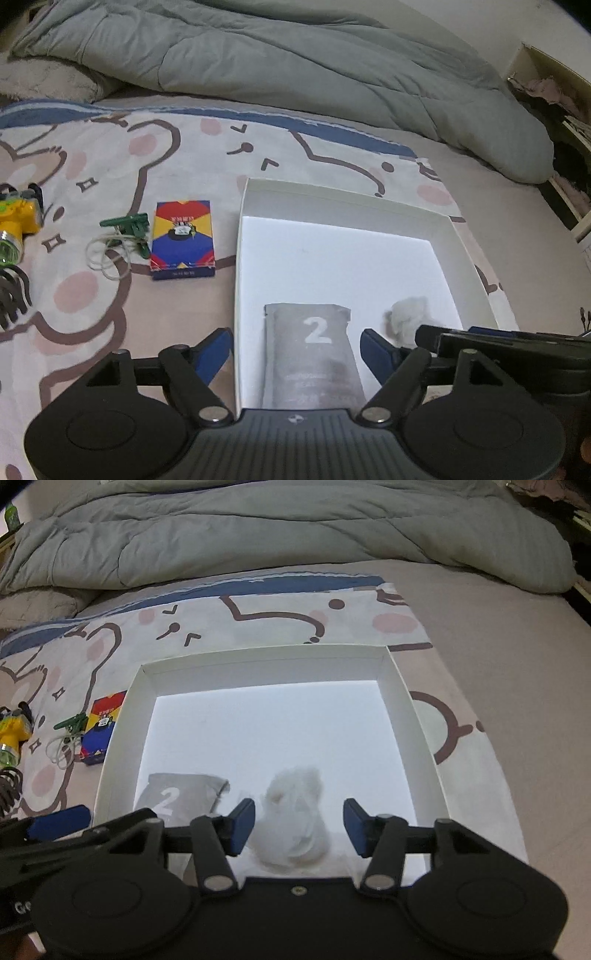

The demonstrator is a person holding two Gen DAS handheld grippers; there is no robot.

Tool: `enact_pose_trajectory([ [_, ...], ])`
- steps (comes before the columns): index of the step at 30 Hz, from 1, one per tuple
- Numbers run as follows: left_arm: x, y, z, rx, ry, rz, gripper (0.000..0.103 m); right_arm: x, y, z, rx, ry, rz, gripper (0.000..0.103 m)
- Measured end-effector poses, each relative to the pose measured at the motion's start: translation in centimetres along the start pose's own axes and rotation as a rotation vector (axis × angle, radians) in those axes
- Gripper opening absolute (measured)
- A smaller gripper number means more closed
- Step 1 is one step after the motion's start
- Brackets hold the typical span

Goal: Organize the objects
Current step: 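Lower the grey packet into the white tray with the left tool while the right tool drops the cloth there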

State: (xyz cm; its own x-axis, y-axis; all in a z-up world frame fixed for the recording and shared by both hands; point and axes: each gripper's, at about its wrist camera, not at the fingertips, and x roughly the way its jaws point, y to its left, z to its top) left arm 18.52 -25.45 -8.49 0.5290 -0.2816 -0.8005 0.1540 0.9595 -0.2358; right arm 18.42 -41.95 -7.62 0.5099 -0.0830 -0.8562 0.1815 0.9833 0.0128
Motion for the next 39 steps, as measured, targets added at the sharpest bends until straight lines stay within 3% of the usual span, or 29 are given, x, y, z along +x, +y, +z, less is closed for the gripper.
enact_pose_trajectory([
  [7, 0.0, -0.3, 0.0, 0.060, 0.019, 0.024, 0.078, -0.2, -0.3, -0.5, -0.015, 0.016, -0.013, 0.054],
  [10, 0.3, -0.9, 0.1, 0.155, 0.069, 0.040, 0.078, -0.4, -0.7, -0.6, -0.009, 0.008, -0.006, 0.053],
  [13, 0.6, -1.2, 0.3, 0.261, 0.174, -0.030, 0.078, -0.5, -0.8, -0.6, -0.016, 0.016, 0.012, 0.048],
  [17, 0.8, -0.9, 0.1, 0.319, 0.211, -0.028, 0.079, -0.3, -1.1, -0.7, -0.008, 0.026, 0.006, 0.047],
  [20, 1.9, -0.6, -0.4, 0.347, 0.247, 0.002, 0.081, -0.1, -1.5, -0.8, 0.016, 0.036, 0.018, 0.035],
  [24, 3.4, -0.2, -0.7, 0.339, 0.233, 0.050, 0.087, -0.4, -2.8, -0.7, 0.113, 0.010, 0.067, 0.028],
  [28, 5.2, -0.2, -1.1, 0.349, 0.221, 0.133, 0.087, 0.0, -4.2, -0.6, 0.208, -0.028, -0.012, 0.027],
  [31, 5.9, 0.0, -1.0, 0.336, 0.220, 0.137, 0.089, 1.3, -5.2, -0.9, 0.258, -0.009, -0.054, 0.028],
  [36, 5.4, -0.1, -0.6, 0.336, 0.203, 0.121, 0.088, 3.2, -4.8, -1.4, 0.208, 0.015, -0.098, 0.029],
  [39, 5.2, 0.0, -0.5, 0.333, 0.198, 0.119, 0.088, 3.6, -3.9, -1.3, 0.177, 0.013, -0.081, 0.029],
])
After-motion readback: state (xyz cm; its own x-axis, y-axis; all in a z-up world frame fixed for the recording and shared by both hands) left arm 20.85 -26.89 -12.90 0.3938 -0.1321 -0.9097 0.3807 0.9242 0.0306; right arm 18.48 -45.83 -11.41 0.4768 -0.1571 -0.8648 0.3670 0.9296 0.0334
